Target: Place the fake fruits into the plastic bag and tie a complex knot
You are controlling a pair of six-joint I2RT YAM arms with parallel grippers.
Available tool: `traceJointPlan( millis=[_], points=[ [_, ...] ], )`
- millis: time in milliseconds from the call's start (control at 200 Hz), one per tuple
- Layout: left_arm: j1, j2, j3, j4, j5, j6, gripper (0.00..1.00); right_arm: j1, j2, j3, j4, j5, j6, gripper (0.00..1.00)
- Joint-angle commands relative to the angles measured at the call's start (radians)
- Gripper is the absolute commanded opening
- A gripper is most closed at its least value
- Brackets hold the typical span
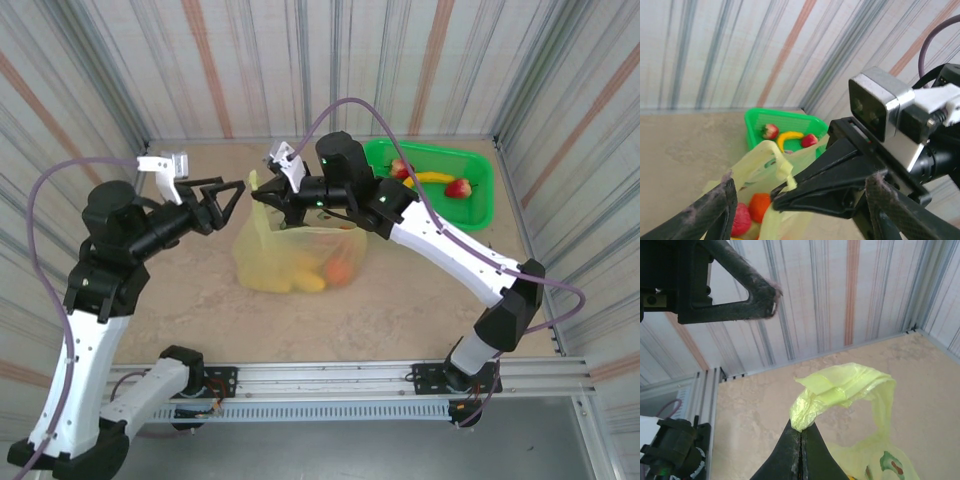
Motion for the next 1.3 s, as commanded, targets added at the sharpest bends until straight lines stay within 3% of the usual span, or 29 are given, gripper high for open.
traceJointPlan(
  millis=[0, 115, 331, 421, 556, 796, 887, 1027, 1117, 1157, 1297],
  points=[
    [-0.01, -0.037, -0.08, 0.039, -0.067, 0.107, 0.71, -0.009, -0.04, -0.008, 0.033, -0.057, -0.001, 0.0],
    [-0.023, -0.095, -0.206, 0.096, -0.161, 0.165, 0.72, -0.013, -0.043, -0.007, 0.034, -0.071, -0.005, 0.0],
    [-0.121, -0.185, -0.442, 0.289, -0.077, 0.346, 0.74, -0.021, -0.04, -0.007, 0.04, -0.099, -0.003, 0.0],
    [-0.163, -0.207, -0.507, 0.377, -0.116, 0.367, 0.72, -0.021, -0.036, -0.011, 0.04, -0.1, 0.0, 0.0],
    [-0.174, -0.213, -0.551, 0.485, -0.123, 0.38, 0.68, -0.019, -0.026, -0.014, 0.043, -0.11, 0.02, 0.0],
    [-0.187, -0.149, -0.538, 0.523, -0.113, 0.436, 0.59, -0.006, -0.031, -0.059, 0.083, -0.116, 0.066, 0.0],
    [-0.19, -0.145, -0.54, 0.547, -0.104, 0.457, 0.5, -0.008, -0.035, -0.082, 0.116, -0.128, 0.105, 0.0],
    [-0.193, -0.124, -0.529, 0.535, -0.075, 0.487, 0.25, -0.017, -0.03, -0.109, 0.191, -0.173, 0.184, 0.0],
    [-0.198, -0.12, -0.526, 0.522, -0.072, 0.497, 0.11, -0.027, -0.011, -0.106, 0.226, -0.205, 0.238, 0.07],
    [-0.2, -0.122, -0.529, 0.521, -0.073, 0.5, 0.07, -0.029, -0.003, -0.099, 0.234, -0.212, 0.258, 0.14],
    [-0.204, -0.14, -0.54, 0.523, -0.08, 0.504, 0.03, -0.031, 0.013, -0.078, 0.254, -0.219, 0.289, 0.21]
  ],
)
